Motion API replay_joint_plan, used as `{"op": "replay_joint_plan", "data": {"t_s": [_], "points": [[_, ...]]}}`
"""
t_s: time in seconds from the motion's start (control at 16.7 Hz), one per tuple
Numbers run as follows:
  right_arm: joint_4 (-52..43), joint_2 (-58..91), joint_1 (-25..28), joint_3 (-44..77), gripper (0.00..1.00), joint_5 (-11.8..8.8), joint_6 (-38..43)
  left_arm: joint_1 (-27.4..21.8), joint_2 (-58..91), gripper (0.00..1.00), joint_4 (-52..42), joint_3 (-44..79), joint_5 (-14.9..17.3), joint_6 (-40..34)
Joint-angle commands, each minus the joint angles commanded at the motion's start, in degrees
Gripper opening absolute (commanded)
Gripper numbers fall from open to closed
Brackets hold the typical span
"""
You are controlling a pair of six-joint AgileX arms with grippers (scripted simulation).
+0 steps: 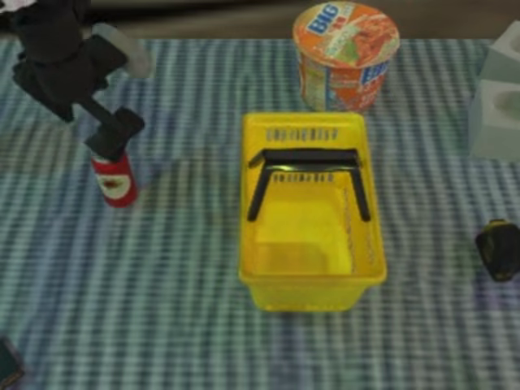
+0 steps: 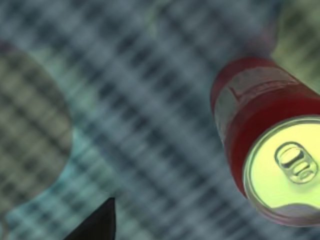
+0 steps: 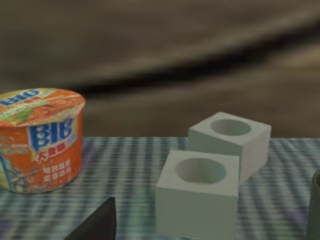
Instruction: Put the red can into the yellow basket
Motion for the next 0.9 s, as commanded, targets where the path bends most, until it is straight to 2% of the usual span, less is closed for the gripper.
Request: {"op": "replay_joint_plan", "data": {"t_s": [0.18, 0.54, 0.9], "points": [[0.0, 0.0, 0.0, 0.0, 1.0, 0.0, 0.0, -0.4, 4.4, 1.0, -2.9, 3.4, 0.0, 1.3], [0.0, 0.0, 0.0, 0.0, 1.0, 0.0, 0.0, -0.1, 4.7, 1.0, -2.8, 3.3, 0.0, 1.4], [0.0, 0.0, 0.0, 0.0, 1.0, 0.0, 0.0, -0.3, 6.6, 1.0, 5.7, -3.2, 0.0, 1.5]]}}
